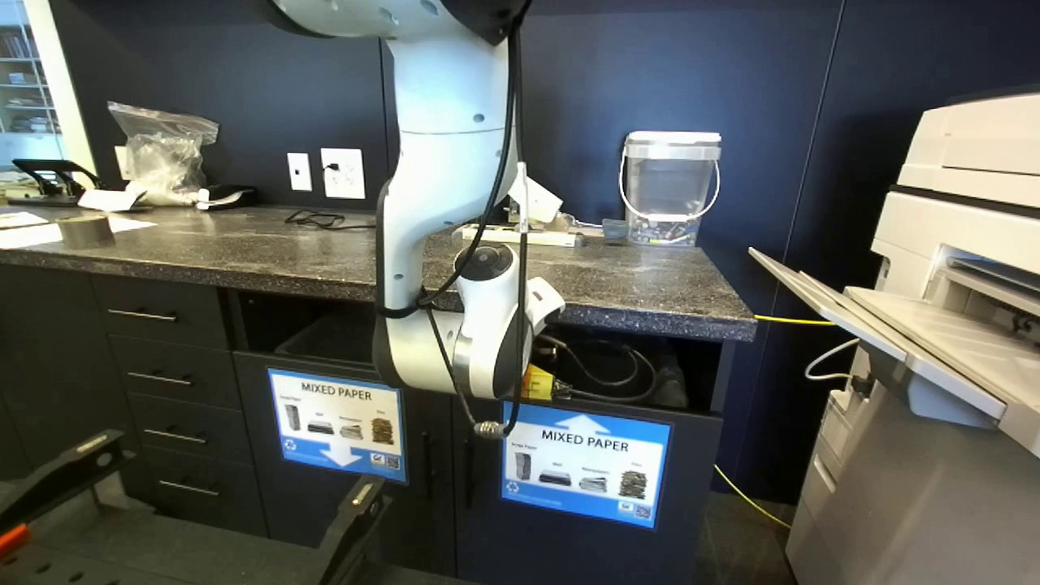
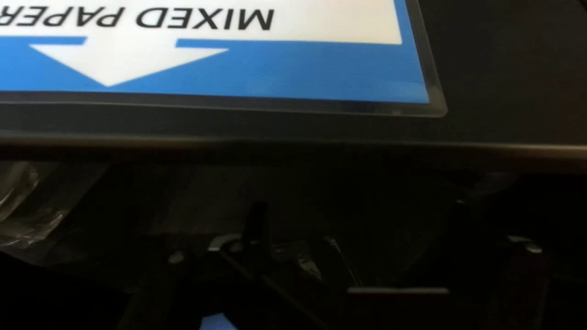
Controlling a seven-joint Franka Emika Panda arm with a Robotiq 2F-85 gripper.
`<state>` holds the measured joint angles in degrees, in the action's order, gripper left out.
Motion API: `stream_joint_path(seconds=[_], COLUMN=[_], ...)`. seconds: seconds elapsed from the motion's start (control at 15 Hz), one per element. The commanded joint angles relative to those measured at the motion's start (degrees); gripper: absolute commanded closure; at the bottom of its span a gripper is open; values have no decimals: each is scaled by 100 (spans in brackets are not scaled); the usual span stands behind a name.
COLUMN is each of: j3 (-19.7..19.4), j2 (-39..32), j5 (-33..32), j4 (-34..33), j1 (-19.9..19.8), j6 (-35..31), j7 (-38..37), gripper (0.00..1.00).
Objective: Pick up the papers on the counter and throw them in the bin
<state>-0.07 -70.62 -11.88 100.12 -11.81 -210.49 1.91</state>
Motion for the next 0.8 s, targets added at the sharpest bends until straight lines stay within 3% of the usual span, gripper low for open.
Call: stream_joint_path(seconds=[0.0,0.2,0.33,0.4,0.67,0.73], j3=[-341,-568,-557,-609,-243,1], j2=[932,1517,2119,2332,3518,3830], j5=[149,193,-49,-30,-684,-884], j4=[1020,1682,2211,2484,3405,3574], j1=[391,640,572,725,448,127], j6=[-72,-157,317,493,1830,2206], j7=[229,423,464,544,837,924], gripper=[0,0,0,0,0,0])
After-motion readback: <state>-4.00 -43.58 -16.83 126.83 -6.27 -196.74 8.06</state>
